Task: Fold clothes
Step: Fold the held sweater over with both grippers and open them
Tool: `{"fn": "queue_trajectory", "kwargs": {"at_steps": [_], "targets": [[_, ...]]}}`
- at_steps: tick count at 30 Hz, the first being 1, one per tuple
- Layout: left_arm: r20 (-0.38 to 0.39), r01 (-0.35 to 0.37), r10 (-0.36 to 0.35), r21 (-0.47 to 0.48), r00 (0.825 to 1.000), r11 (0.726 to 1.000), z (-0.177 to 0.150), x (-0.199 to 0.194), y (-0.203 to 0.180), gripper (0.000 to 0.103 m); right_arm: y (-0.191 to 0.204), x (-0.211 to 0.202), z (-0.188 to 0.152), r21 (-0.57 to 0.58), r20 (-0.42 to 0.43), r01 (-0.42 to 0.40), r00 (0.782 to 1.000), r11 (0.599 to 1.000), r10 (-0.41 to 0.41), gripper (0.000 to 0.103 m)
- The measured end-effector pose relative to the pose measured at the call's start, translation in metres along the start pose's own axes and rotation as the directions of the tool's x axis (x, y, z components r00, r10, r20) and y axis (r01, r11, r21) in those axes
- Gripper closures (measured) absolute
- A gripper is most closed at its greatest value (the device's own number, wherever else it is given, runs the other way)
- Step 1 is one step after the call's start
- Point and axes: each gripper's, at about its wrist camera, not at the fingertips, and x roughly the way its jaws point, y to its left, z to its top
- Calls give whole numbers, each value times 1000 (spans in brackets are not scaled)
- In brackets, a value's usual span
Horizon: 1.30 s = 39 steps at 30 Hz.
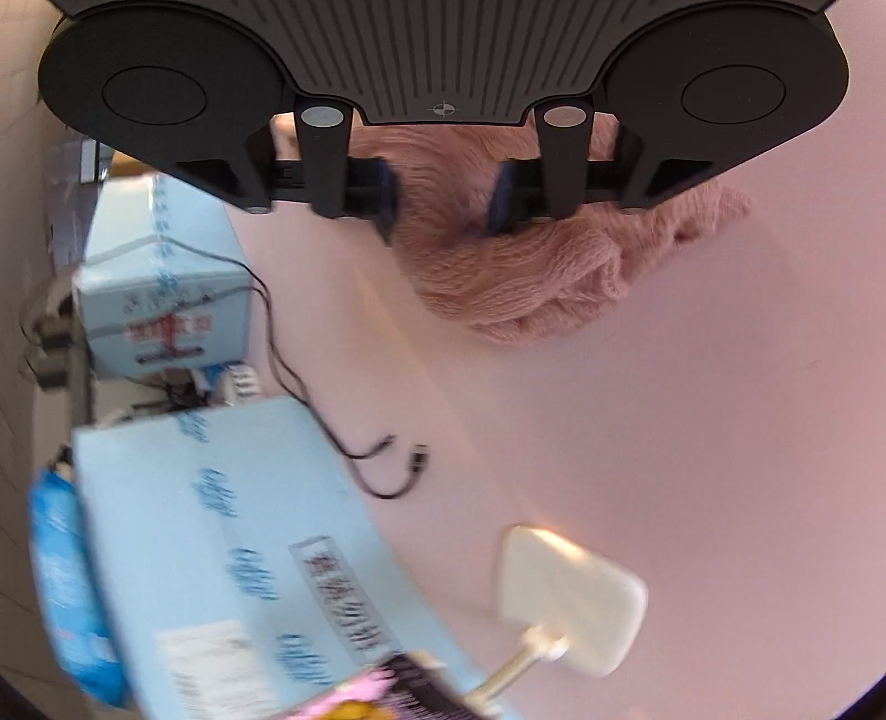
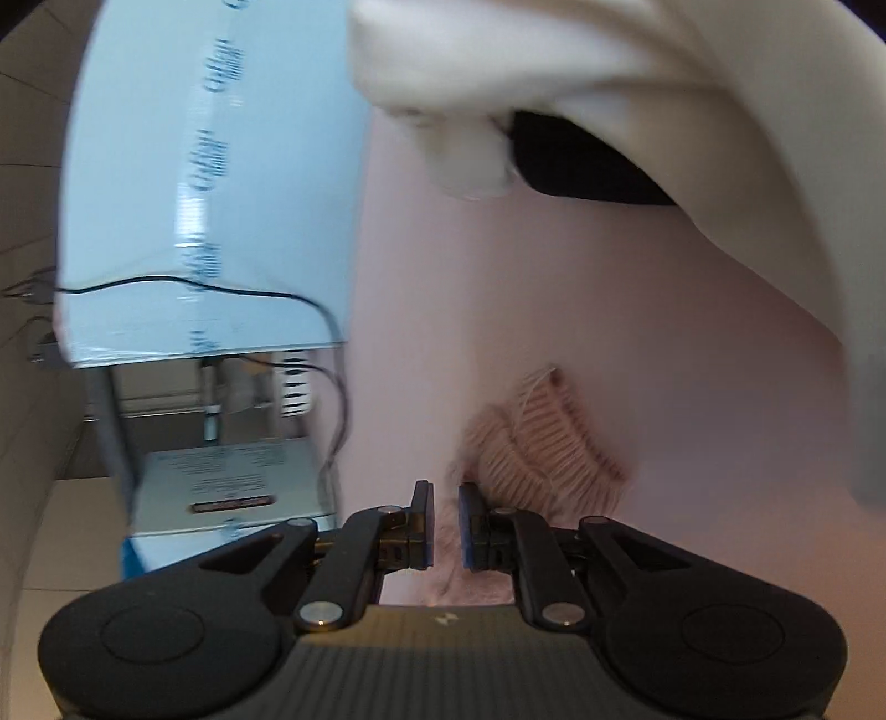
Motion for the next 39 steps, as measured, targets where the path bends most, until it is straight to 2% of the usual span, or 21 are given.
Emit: {"fn": "queue_trajectory", "kwargs": {"at_steps": [2,4,5,7,9,10,12,15,18,20,22,23,24,25,27,29,33,35,37,38,39], "targets": [[-5,27,-27,-24,1000,999,7,0,5,43,4,-3,0,-27,3,-38,999,999,38,46],[24,47,-46,-17,999,999,7,-10,6,31,12,-16,-2,-85,47,-79,995,993,84,27],[63,40,-40,3,997,999,6,-18,4,27,15,-21,-2,-114,73,-76,994,991,85,23],[138,-5,-2,47,990,999,2,-34,-1,23,24,-37,-4,-203,146,-48,986,978,78,20],[210,-47,25,96,977,994,-7,-51,-8,21,29,-46,-5,-256,161,-42,983,966,86,20],[222,-42,12,134,975,990,-12,-56,-12,21,30,-50,-7,-279,143,-61,984,958,104,20],[180,14,-57,231,982,973,-27,-56,-26,20,32,-52,-11,-307,86,-109,986,946,141,20],[70,106,-140,357,988,928,-52,-46,-50,18,47,-42,-30,-400,-72,-163,987,902,147,20],[-27,133,-135,441,991,888,-71,-15,-77,16,66,-17,-59,-501,-226,-197,970,843,92,19],[-70,120,-99,455,993,882,-73,15,-87,15,76,19,-79,-547,-343,-216,939,809,19,19],[-85,89,-58,429,995,899,-67,45,-88,15,76,48,-88,-543,-408,-207,912,814,-41,19],[-84,77,-46,407,995,910,-63,57,-86,15,75,55,-92,-543,-402,-183,914,819,-62,23],[-85,72,-43,388,996,919,-60,65,-83,15,71,67,-91,-553,-363,-144,928,820,-82,31],[-91,88,-58,363,994,928,-56,69,-79,15,71,71,-88,-562,-318,-135,946,816,-62,35],[-108,139,-111,295,988,945,-45,73,-70,15,69,67,-79,-534,-245,-142,970,833,8,33],[-126,184,-158,236,979,954,-35,75,-61,15,64,60,-71,-502,-191,-135,981,854,43,29],[-132,181,-150,273,980,945,-40,61,-60,15,54,43,-51,-442,-97,-117,992,889,82,29],[-106,174,-146,344,984,923,-53,47,-67,15,56,24,-46,-479,-32,-103,995,872,100,23],[-96,187,-161,426,982,885,-64,39,-77,15,66,15,-46,-558,1,-95,993,825,114,19],[-103,204,-176,472,979,858,-73,34,-83,15,72,18,-48,-602,-6,-90,994,794,109,19],[-110,216,-186,497,976,841,-79,32,-87,15,83,22,-55,-675,-44,-85,996,733,75,19]]}}
